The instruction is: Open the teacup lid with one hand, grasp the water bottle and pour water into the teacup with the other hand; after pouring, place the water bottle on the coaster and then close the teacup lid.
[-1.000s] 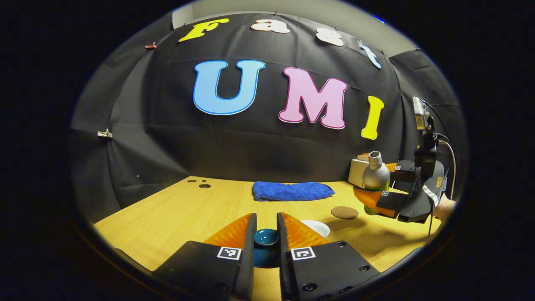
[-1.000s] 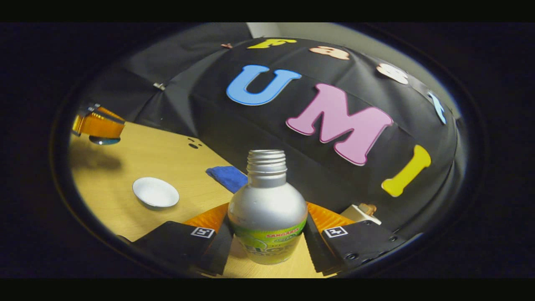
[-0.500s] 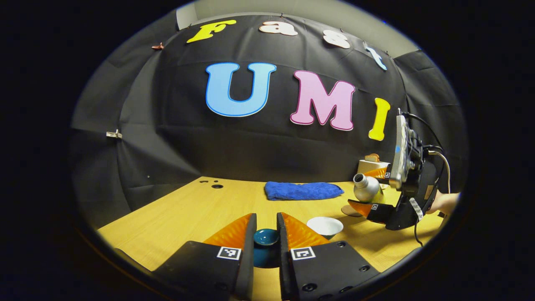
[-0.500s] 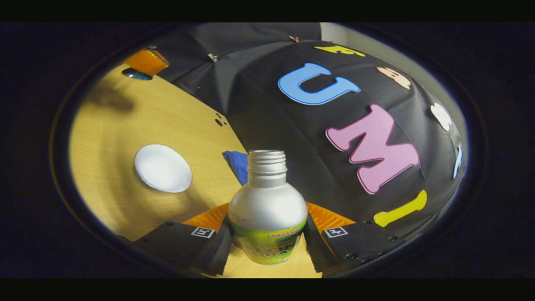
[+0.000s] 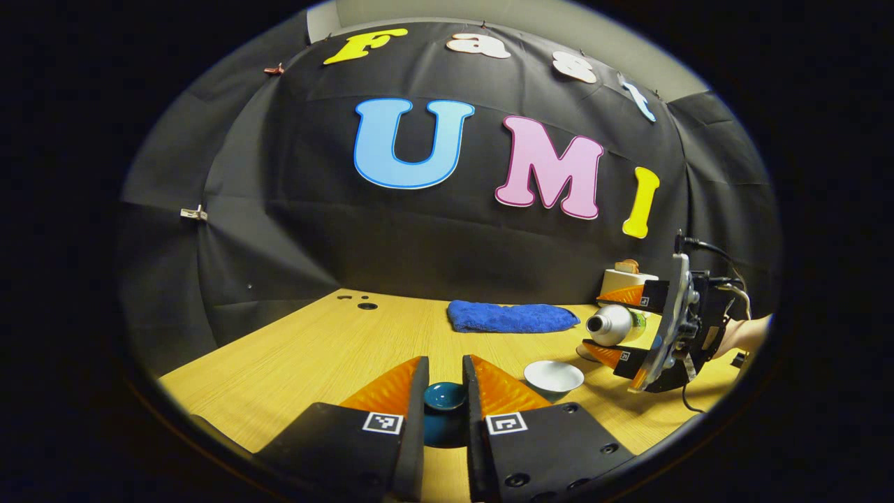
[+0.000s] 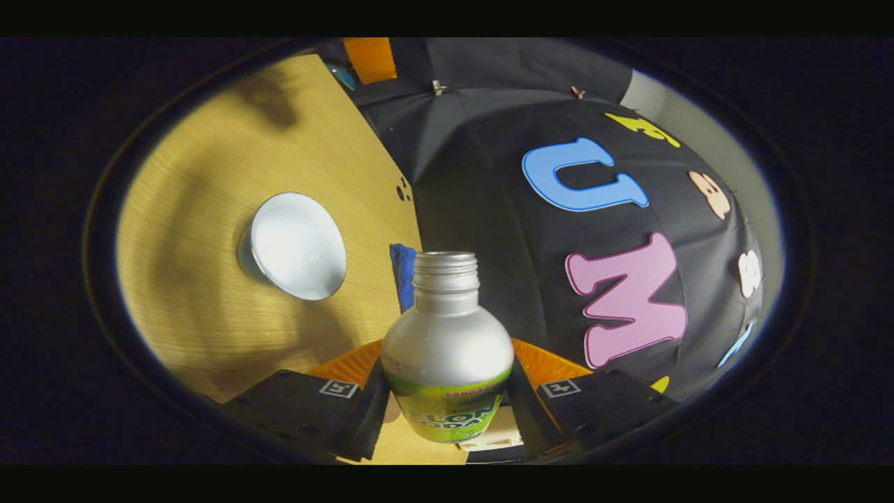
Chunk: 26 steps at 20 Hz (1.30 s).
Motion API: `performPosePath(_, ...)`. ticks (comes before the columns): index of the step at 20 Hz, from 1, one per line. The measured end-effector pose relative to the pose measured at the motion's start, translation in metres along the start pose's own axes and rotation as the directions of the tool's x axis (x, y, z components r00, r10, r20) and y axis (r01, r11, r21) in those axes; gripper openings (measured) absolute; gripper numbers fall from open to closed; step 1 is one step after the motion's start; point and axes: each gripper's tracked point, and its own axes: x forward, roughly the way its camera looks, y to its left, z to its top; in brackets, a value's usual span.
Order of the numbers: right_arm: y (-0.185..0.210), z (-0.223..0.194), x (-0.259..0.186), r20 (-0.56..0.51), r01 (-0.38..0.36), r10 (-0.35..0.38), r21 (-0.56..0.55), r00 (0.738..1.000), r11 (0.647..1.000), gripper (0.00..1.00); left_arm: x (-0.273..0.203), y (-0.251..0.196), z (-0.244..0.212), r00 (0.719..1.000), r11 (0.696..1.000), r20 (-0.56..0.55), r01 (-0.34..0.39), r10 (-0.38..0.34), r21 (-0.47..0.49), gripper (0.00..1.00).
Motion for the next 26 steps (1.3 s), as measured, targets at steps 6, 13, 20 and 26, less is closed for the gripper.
performPosePath(6,0.013,0.001,0.012,0.01,-0.03,0.032,-0.155,0.999,0.988,0.79,0.006,-0.002,-0.001,1.0,1.0,0.0,0.016,-0.016,0.003,0.29)
performPosePath(13,0.019,0.003,0.017,0.038,-0.007,0.02,-0.306,0.999,0.952,0.81,0.013,-0.006,-0.006,0.999,0.999,-0.015,0.039,-0.039,-0.011,0.29)
performPosePath(20,0.022,0.013,0.022,0.084,0.012,0.025,-0.41,0.996,0.912,0.78,0.018,-0.005,-0.011,0.999,0.999,-0.031,0.038,-0.039,-0.015,0.29)
performPosePath(26,0.018,0.014,0.025,0.097,0.031,0.017,-0.472,0.995,0.881,0.78,0.016,-0.007,-0.012,0.998,0.999,-0.031,0.047,-0.047,-0.013,0.29)
